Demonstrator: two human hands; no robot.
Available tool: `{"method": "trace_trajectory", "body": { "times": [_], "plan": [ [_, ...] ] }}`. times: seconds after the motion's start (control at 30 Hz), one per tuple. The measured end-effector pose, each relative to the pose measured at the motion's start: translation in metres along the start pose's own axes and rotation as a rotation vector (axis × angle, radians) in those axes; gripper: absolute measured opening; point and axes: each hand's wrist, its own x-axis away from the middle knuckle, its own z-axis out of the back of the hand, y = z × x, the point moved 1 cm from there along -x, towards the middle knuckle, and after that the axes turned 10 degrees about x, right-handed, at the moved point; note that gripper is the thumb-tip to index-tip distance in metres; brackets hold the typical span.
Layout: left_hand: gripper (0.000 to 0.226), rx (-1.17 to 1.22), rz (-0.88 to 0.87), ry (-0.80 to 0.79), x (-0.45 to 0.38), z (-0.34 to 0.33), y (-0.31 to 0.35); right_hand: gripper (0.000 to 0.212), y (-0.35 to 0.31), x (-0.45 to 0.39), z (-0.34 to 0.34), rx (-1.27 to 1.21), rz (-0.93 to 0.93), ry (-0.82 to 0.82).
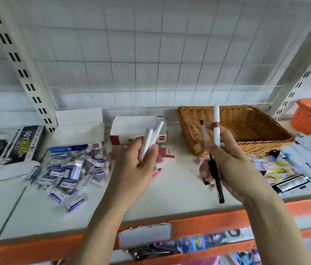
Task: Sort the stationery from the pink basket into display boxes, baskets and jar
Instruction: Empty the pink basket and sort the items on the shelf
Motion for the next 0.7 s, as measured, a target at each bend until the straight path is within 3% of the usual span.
{"method": "trace_trajectory", "body": {
  "times": [0.2,0.3,0.4,0.53,0.63,0.7],
  "plan": [
    [0.021,-0.070,-0.036,-0.019,-0.005,-0.162,0.020,0.032,0.023,-0.008,0.156,0.103,0.031,0.075],
    [0.032,-0.088,0.049,-0.036,-0.009,-0.238,0.025,0.030,0.035,-0.010,0.221,0.109,-0.039,0.046],
    [0.027,-0.039,0.209,-0.105,-0.012,-0.300,0.030,0.021,0.047,-0.012,0.275,0.145,-0.139,0.078],
    [0.019,-0.042,0.416,-0.176,-0.023,-0.360,0.022,0.023,0.060,-0.028,0.333,0.499,-0.156,0.183],
    [0.028,-0.282,0.355,-0.229,-0.037,-0.396,0.021,0.033,0.060,-0.046,0.357,0.942,-0.103,0.141],
    [0.027,-0.401,0.267,-0.187,-0.046,-0.415,0.022,0.028,0.063,-0.054,0.364,1.141,-0.093,0.096]
  ]
}}
